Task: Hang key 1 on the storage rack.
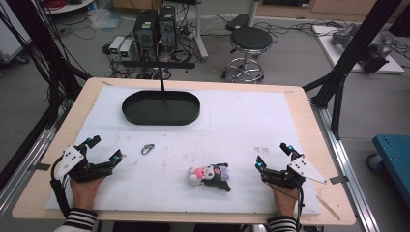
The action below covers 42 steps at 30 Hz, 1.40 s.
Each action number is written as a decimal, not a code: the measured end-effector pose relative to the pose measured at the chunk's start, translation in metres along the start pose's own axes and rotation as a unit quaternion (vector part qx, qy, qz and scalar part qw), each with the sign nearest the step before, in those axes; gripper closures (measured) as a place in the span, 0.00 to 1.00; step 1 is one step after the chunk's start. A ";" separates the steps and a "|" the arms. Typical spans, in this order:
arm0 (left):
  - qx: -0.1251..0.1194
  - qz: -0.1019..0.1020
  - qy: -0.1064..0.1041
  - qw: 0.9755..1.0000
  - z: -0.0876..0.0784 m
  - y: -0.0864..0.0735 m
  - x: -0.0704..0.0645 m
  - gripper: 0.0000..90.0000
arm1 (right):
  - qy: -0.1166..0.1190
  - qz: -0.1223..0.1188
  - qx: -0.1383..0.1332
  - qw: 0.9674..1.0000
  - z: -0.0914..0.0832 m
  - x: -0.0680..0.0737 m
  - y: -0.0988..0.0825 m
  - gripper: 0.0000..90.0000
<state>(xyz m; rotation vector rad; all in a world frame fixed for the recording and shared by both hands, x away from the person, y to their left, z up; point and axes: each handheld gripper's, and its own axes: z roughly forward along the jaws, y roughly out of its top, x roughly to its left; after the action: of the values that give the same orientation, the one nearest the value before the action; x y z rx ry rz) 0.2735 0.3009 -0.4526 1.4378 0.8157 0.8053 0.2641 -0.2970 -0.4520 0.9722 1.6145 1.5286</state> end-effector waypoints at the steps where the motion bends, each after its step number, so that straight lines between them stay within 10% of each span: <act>1: 0.000 0.000 0.000 1.000 0.000 0.000 0.000 0.07 | 0.000 0.000 0.000 1.000 0.000 0.000 0.000 0.01; 7: -0.001 -0.004 0.000 1.000 0.000 0.000 0.000 0.07 | 0.018 0.038 -0.009 0.999 -0.003 -0.007 0.003 0.01; 17: -0.002 -0.004 -0.001 1.000 0.000 0.000 0.000 0.07 | 0.105 0.008 0.014 0.994 0.000 -0.012 0.042 0.01; 21: -0.002 -0.004 -0.001 1.000 0.000 0.000 0.001 0.07 | 0.167 -0.027 0.051 0.984 0.010 -0.007 0.065 0.01; 30: -0.003 -0.005 -0.001 1.000 -0.001 0.000 0.001 0.07 | 0.223 -0.069 0.089 0.968 0.029 0.007 0.091 0.01; 33: -0.003 -0.004 -0.001 1.000 -0.001 0.000 0.001 0.07 | 0.254 -0.094 0.121 0.955 0.041 0.015 0.099 0.01; 42: -0.005 -0.003 -0.002 1.000 -0.001 0.000 0.001 0.07 | 0.295 -0.119 0.164 0.934 0.057 0.028 0.102 0.01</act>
<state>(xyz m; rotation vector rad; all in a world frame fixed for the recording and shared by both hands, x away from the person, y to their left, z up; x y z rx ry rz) 0.2731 0.3021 -0.4528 1.4280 0.8120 0.8009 0.3067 -0.2434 -0.3536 0.4588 2.3731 1.4852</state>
